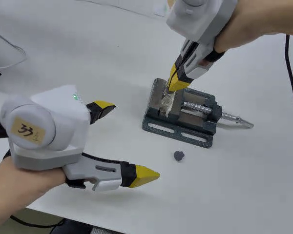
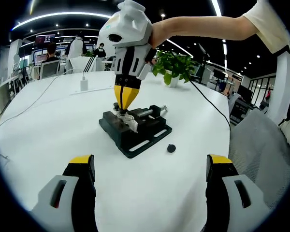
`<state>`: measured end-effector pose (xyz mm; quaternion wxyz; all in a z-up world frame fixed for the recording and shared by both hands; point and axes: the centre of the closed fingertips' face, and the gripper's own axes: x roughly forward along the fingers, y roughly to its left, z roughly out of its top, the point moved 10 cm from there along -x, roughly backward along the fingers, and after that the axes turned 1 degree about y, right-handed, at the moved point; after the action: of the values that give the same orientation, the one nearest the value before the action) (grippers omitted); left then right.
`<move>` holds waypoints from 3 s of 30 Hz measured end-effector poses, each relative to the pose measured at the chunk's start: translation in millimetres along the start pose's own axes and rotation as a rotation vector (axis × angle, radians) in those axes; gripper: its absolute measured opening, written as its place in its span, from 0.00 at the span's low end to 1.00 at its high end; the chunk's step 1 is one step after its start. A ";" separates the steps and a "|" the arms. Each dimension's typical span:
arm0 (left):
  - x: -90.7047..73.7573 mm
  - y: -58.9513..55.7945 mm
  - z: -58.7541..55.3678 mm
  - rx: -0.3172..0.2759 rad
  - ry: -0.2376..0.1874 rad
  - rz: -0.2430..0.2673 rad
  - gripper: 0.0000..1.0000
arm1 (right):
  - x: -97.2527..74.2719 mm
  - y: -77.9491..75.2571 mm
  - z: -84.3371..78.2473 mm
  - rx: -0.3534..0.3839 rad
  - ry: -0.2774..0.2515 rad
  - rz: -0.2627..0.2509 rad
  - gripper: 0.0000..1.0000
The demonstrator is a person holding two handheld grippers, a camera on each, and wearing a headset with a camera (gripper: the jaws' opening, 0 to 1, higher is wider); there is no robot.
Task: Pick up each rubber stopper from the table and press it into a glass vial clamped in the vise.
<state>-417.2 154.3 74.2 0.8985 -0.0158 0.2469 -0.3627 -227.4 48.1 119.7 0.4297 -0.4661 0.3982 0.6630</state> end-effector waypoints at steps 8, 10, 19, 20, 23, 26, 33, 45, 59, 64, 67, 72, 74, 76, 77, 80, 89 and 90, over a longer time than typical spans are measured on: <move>-6.2 -0.2 11.0 0.032 0.005 0.008 0.95 | -3.9 10.8 -0.9 -0.013 -0.018 -0.032 0.00; -7.0 -0.1 13.0 0.035 0.005 0.007 0.95 | -4.6 11.7 -1.1 -0.033 -0.022 -0.040 0.00; -9.9 -0.8 18.2 0.055 0.003 0.017 0.95 | -5.6 17.3 -3.9 -0.043 -0.059 -0.096 0.00; -10.2 -0.8 18.6 0.058 0.001 0.019 0.95 | -5.5 17.2 -4.0 -0.041 -0.063 -0.099 0.00; -12.0 -0.8 20.0 0.059 -0.005 0.026 0.95 | -5.2 16.8 -5.4 -0.040 -0.075 -0.111 0.00; -13.8 -0.6 20.8 0.063 -0.005 0.030 0.96 | -5.5 18.3 -6.7 -0.026 -0.080 -0.097 0.03; -18.1 0.9 21.0 0.065 -0.009 0.043 0.96 | -10.2 30.1 -12.1 -0.004 -0.120 -0.132 0.23; -22.2 -2.7 21.9 0.068 -0.016 0.051 0.96 | -12.9 59.8 -31.9 -0.006 -0.166 -0.177 0.54; -25.4 -8.6 23.6 0.097 -0.013 0.049 0.96 | -11.4 103.0 -47.6 0.126 -0.234 -0.191 0.49; -26.9 -9.6 24.3 0.101 -0.017 0.051 0.95 | -1.6 115.7 -52.7 0.188 -0.264 -0.184 0.45; -27.4 -10.6 23.7 0.102 -0.017 0.048 0.95 | 5.5 121.3 -55.3 0.256 -0.277 -0.185 0.39; -27.7 -10.9 20.6 0.100 -0.012 0.042 0.95 | 20.6 132.0 -58.6 0.340 -0.297 -0.155 0.36; -27.6 -10.9 19.3 0.097 -0.012 0.039 0.95 | 26.1 134.8 -60.4 0.359 -0.290 -0.154 0.32; -27.4 -10.8 17.9 0.095 -0.009 0.038 0.95 | 31.3 136.4 -61.7 0.394 -0.297 -0.149 0.30; -27.3 -10.9 17.4 0.094 -0.008 0.037 0.95 | 33.2 136.8 -62.1 0.409 -0.299 -0.149 0.28; -26.7 -11.0 15.9 0.090 -0.008 0.032 0.95 | 38.3 136.5 -63.7 0.449 -0.303 -0.169 0.18; -24.9 -10.3 12.6 0.082 -0.005 0.026 0.95 | 49.6 134.8 -62.9 0.533 -0.330 -0.168 0.05; -24.9 -10.1 12.3 0.080 -0.004 0.026 0.95 | 50.0 134.6 -63.0 0.532 -0.328 -0.171 0.05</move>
<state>-433.4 161.4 97.9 0.9035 0.0227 0.2305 -0.3607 -346.5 -42.7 73.2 0.6492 -0.2561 0.4422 0.5634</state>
